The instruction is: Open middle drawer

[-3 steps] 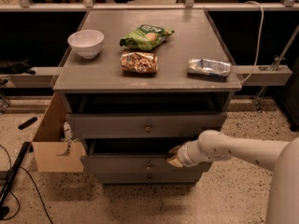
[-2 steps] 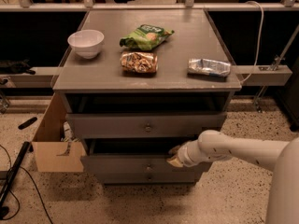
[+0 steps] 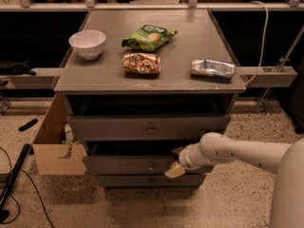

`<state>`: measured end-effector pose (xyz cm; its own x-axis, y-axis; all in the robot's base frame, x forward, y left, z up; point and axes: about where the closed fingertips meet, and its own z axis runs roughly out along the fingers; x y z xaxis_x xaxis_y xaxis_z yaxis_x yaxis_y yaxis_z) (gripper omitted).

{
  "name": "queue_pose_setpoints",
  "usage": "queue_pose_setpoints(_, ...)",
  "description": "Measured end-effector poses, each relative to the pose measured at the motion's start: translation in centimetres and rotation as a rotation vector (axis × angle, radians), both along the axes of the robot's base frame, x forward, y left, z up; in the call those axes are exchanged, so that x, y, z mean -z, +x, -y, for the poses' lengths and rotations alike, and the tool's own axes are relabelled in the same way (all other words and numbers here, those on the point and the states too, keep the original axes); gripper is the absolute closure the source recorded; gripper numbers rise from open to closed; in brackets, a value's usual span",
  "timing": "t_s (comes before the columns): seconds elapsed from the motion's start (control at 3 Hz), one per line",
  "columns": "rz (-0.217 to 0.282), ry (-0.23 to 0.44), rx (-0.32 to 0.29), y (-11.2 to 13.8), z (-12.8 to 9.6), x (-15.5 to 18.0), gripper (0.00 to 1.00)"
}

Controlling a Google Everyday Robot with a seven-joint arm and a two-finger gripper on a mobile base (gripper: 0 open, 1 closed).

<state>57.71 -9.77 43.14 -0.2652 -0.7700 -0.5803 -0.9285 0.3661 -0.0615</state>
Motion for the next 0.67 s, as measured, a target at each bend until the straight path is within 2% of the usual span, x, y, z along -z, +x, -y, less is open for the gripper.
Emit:
queue_pose_setpoints(0.33, -0.005, 0.0, 0.0, -0.18, -0.13, 0.46, 0.66)
queue_pose_setpoints(0.67, -0.007, -0.001, 0.0, -0.25, -0.18, 0.11, 0.89)
